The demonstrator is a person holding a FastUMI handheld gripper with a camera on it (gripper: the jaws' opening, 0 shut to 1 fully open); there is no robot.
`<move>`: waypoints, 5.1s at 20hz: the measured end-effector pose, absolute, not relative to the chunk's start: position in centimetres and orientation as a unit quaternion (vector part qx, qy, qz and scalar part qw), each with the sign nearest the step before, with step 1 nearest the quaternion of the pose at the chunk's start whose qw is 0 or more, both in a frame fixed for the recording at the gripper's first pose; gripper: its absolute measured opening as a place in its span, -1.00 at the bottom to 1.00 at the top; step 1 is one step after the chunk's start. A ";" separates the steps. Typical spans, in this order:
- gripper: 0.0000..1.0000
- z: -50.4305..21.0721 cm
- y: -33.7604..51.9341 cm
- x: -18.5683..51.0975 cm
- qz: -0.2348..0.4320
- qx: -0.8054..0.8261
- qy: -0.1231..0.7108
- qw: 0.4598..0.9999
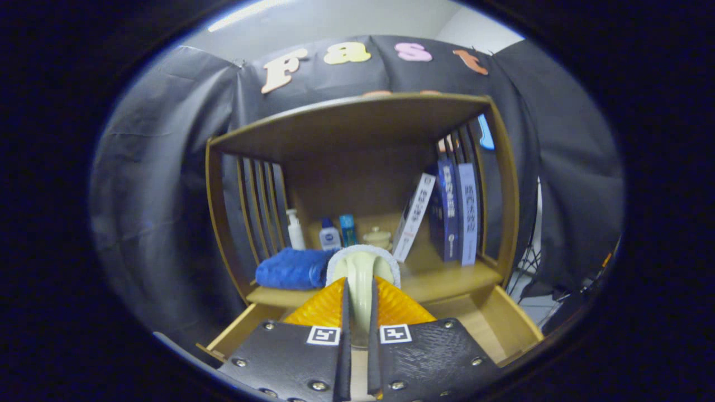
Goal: Pull open the drawer, take out the items inside it, and place them on the countertop above the cabinet.
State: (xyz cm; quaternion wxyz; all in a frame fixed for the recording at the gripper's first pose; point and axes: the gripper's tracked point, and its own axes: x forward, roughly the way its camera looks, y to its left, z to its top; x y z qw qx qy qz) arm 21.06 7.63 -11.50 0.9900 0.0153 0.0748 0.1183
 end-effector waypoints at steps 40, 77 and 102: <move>0.37 -23.9 10.3 39.4 0.053 -0.079 0.155 0.983; 0.98 -23.0 4.7 1.0 0.102 -0.027 0.065 0.992; 0.98 -31.3 3.1 5.8 0.065 0.008 0.103 0.993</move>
